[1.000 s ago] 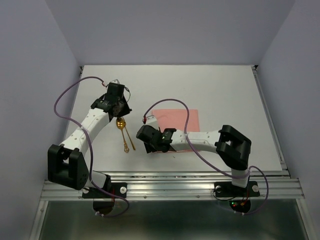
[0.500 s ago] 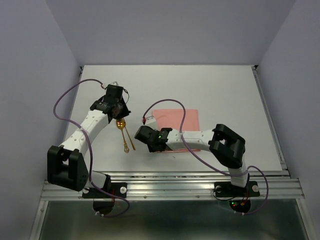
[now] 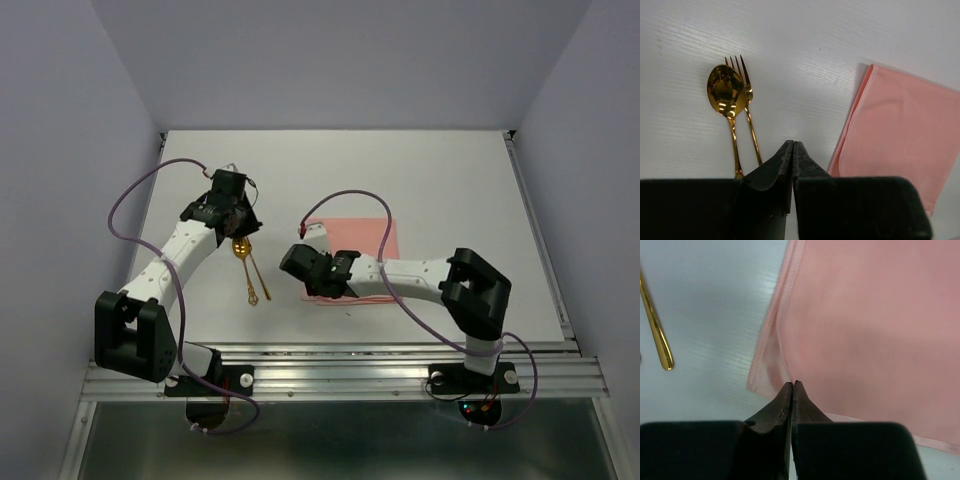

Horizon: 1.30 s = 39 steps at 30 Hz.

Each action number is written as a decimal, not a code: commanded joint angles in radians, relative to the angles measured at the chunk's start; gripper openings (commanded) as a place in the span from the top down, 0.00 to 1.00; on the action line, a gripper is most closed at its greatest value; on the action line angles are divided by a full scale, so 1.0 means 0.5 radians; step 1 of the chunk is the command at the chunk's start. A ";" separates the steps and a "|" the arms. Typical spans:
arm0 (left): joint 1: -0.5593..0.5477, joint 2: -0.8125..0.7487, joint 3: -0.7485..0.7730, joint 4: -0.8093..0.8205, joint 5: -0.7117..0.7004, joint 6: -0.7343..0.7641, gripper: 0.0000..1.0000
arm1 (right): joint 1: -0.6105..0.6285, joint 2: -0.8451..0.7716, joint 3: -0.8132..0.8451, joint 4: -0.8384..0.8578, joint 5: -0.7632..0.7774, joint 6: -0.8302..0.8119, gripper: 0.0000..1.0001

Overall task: Fold the napkin into a case and place the utensils inside
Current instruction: Pick up the top corner of the square-folded napkin from the center of the board, then fold the upper triangle-folded napkin at the center of the board.

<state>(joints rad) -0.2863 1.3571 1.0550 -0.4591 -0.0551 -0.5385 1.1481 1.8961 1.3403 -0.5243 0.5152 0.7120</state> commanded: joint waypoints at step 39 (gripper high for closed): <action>0.005 -0.070 -0.189 0.151 0.196 0.068 0.70 | -1.124 -0.172 -0.309 0.536 0.105 -0.200 0.99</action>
<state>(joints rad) -0.2859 1.3426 0.9741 -0.3943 0.0338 -0.5232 0.5949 1.8011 1.1812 -0.3103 0.5503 0.6186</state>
